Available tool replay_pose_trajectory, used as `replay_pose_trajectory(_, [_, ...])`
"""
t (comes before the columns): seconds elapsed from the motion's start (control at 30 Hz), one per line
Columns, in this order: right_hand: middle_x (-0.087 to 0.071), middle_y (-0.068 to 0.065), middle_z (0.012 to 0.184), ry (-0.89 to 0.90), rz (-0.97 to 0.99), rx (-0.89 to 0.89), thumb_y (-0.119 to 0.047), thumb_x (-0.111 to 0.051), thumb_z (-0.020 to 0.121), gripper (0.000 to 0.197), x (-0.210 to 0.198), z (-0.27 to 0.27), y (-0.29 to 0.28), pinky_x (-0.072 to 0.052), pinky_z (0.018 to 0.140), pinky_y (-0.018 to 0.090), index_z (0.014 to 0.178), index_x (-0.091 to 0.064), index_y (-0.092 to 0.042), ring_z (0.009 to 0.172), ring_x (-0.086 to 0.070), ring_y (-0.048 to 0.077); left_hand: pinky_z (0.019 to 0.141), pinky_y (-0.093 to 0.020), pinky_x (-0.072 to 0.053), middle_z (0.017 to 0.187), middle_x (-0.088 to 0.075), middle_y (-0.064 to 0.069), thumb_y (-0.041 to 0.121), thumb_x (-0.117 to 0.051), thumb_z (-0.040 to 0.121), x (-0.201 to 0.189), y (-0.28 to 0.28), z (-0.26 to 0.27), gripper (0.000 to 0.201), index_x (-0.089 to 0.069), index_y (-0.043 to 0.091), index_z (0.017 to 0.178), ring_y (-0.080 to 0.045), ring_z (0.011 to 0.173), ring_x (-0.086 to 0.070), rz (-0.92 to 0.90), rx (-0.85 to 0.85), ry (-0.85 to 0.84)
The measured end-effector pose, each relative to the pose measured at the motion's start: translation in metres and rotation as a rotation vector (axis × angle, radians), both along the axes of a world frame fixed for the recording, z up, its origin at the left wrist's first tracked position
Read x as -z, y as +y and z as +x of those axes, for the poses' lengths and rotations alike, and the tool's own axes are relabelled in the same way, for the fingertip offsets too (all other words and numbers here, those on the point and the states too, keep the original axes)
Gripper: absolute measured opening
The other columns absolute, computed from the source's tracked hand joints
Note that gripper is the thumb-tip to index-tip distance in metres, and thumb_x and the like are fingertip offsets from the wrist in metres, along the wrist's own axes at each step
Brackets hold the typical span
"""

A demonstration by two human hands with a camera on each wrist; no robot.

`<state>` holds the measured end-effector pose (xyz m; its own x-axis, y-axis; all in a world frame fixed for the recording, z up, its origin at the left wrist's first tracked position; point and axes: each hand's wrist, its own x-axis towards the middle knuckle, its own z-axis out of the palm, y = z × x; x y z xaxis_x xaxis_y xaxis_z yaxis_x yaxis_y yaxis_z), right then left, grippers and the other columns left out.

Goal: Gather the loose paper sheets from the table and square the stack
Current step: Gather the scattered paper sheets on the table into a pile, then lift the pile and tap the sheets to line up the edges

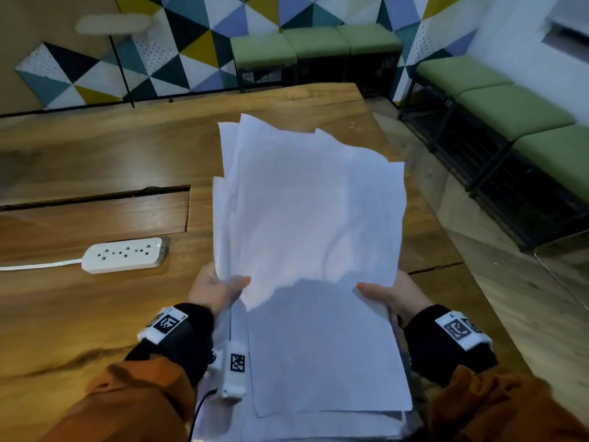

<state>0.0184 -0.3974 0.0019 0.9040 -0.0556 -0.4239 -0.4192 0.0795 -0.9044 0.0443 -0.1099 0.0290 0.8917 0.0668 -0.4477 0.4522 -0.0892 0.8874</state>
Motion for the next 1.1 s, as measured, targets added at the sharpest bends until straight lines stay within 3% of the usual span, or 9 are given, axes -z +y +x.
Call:
replay_pose_trajectory(0.13, [-0.076, -0.001, 0.074, -0.235, 0.078, 0.069, -0.037, -0.091, 0.021, 0.088, -0.06, 0.003, -0.006, -0.057, 0.061, 0.022, 0.097, -0.065, -0.001, 0.068, -0.07, 0.013, 0.055, -0.029, -0.05, 0.067, -0.068, -0.004, 0.002, -0.064, 0.078, -0.045, 0.003, 0.008, 0.014, -0.064, 0.016, 0.08, -0.019, 0.062, -0.062, -0.052, -0.023, -0.211])
replay_pose_trajectory(0.27, [-0.071, -0.01, 0.053, -0.438, 0.101, 0.223, -0.005, -0.076, 0.062, 0.016, -0.116, -0.004, -0.001, -0.055, 0.051, 0.018, 0.072, -0.067, -0.013, 0.053, -0.067, 0.005, 0.042, -0.026, -0.046, 0.04, -0.057, 0.001, 0.002, -0.064, 0.079, -0.094, -0.003, 0.004, 0.019, -0.056, 0.009, 0.064, -0.014, 0.037, -0.053, -0.082, -0.047, -0.431])
replay_pose_trajectory(0.37, [-0.068, -0.018, 0.048, -0.475, 0.093, 0.309, 0.002, -0.059, 0.078, 0.022, -0.139, -0.014, 0.003, -0.053, 0.051, 0.012, 0.073, -0.062, -0.019, 0.049, -0.064, -0.002, 0.035, -0.021, -0.043, 0.037, -0.059, -0.001, 0.002, -0.065, 0.078, -0.125, -0.008, -0.009, 0.016, -0.056, 0.003, 0.065, -0.013, 0.035, -0.054, -0.112, -0.049, -0.562])
replay_pose_trajectory(0.53, [-0.072, -0.018, 0.068, -0.576, 0.014, 0.299, -0.003, -0.078, 0.064, 0.026, -0.141, -0.036, 0.002, -0.051, 0.06, 0.007, 0.076, -0.066, -0.024, 0.062, -0.064, -0.01, 0.046, -0.012, -0.048, 0.051, -0.07, 0.012, -0.01, -0.066, 0.071, -0.141, -0.004, -0.04, 0.02, -0.063, 0.009, 0.078, 0.0, 0.049, -0.064, -0.178, -0.014, -0.617])
replay_pose_trajectory(0.63, [-0.069, -0.017, 0.053, -0.495, 0.069, 0.235, -0.023, -0.089, 0.044, 0.037, -0.13, -0.054, 0.0, -0.051, 0.059, 0.009, 0.073, -0.068, -0.012, 0.054, -0.062, -0.009, 0.042, -0.014, -0.047, 0.048, -0.069, 0.007, -0.004, -0.074, 0.066, -0.119, -0.007, -0.057, 0.018, -0.066, 0.005, 0.08, -0.006, 0.047, -0.064, -0.123, 0.027, -0.483])
replay_pose_trajectory(0.77, [-0.067, 0.001, 0.086, -0.328, -0.043, 0.266, -0.003, -0.079, 0.057, 0.034, -0.123, -0.07, 0.005, -0.042, 0.085, 0.035, 0.089, -0.07, -0.008, 0.089, -0.061, 0.02, 0.043, -0.015, -0.049, 0.045, -0.068, 0.01, -0.001, -0.071, 0.072, -0.099, -0.021, -0.069, 0.013, -0.064, 0.01, 0.072, -0.013, 0.053, -0.063, -0.078, -0.005, -0.419])
replay_pose_trajectory(0.87, [-0.073, -0.005, 0.084, -0.407, -0.009, 0.273, -0.038, -0.092, 0.025, 0.09, -0.133, -0.073, -0.001, -0.051, 0.078, 0.033, 0.104, -0.063, -0.007, 0.075, -0.069, 0.006, 0.055, -0.02, -0.055, 0.053, -0.071, 0.012, -0.001, -0.07, 0.072, -0.103, -0.015, -0.069, 0.015, -0.064, 0.011, 0.078, -0.009, 0.058, -0.066, -0.081, -0.036, -0.477])
replay_pose_trajectory(0.93, [-0.071, 0.003, 0.079, -0.439, 0.101, 0.299, -0.032, -0.093, 0.01, 0.114, -0.141, -0.076, -0.007, -0.052, 0.072, 0.019, 0.111, -0.056, 0.008, 0.049, -0.062, -0.006, 0.047, -0.014, -0.051, 0.052, -0.071, 0.011, -0.004, -0.071, 0.07, -0.105, -0.005, -0.072, 0.017, -0.065, 0.009, 0.078, -0.004, 0.053, -0.067, -0.093, -0.016, -0.491])
replay_pose_trajectory(1.1, [-0.064, -0.011, 0.044, -0.416, -0.01, 0.214, -0.017, -0.094, 0.025, 0.061, -0.133, -0.075, 0.0, -0.047, 0.044, 0.009, 0.078, -0.067, -0.002, 0.041, -0.056, -0.007, 0.044, -0.01, -0.049, 0.047, -0.069, 0.01, -0.014, -0.068, 0.069, -0.101, -0.018, -0.083, 0.023, -0.063, 0.008, 0.075, -0.013, 0.059, -0.065, -0.139, 0.047, -0.434])
